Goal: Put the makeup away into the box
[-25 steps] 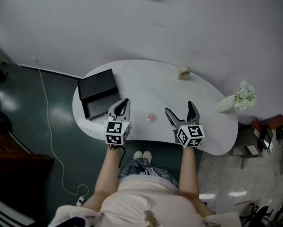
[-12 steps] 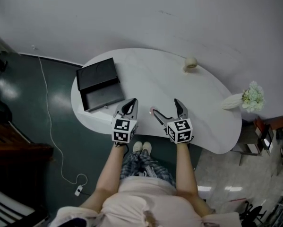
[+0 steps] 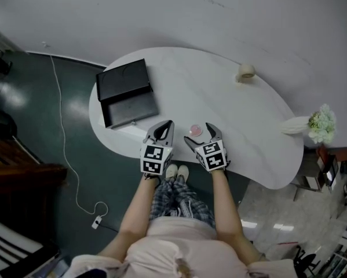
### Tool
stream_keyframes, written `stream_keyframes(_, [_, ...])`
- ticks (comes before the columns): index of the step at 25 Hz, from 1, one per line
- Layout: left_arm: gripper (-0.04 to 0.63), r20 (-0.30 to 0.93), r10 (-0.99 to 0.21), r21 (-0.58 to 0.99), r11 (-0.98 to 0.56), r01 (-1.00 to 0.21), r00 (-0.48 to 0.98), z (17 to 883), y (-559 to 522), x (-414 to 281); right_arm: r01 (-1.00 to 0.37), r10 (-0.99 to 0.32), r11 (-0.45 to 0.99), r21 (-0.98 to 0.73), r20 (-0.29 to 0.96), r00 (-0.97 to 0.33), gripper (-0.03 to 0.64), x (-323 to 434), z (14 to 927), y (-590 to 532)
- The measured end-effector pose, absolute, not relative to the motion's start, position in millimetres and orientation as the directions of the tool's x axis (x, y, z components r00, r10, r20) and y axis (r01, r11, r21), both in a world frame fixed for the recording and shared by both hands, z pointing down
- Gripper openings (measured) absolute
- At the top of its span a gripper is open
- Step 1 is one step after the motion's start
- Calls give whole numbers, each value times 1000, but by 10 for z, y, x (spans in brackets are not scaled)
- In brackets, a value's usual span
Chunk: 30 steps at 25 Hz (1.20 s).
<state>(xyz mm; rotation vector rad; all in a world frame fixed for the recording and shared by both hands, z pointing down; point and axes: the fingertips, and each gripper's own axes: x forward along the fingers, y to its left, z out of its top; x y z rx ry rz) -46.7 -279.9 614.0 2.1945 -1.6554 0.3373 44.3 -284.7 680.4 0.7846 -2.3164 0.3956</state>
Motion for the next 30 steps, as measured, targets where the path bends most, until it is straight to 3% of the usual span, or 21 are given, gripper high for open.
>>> stream_keyframes(11, [25, 428, -864, 159, -216, -963, 265, 6282, -2749, -577, -624, -382, 781, -30, 768, -515, 359, 474, 7148, -2835])
stream_keyframes(20, [25, 431, -865, 162, -205, -965, 256, 6311, -2751, -617, -633, -370, 773, -48, 776, -511, 317, 484, 7189, -2844])
stream_keyframes(23, [25, 432, -866, 163, -202, -966, 254, 6312, -2744, -635, -625, -370, 779, -39, 777, -510, 254, 476, 7179, -2843])
stream_keyframes(30, [25, 427, -873, 166, -183, -969, 238, 6310, -2750, -743, -636, -395, 771, -25, 765, -509, 245, 458, 7126, -2879])
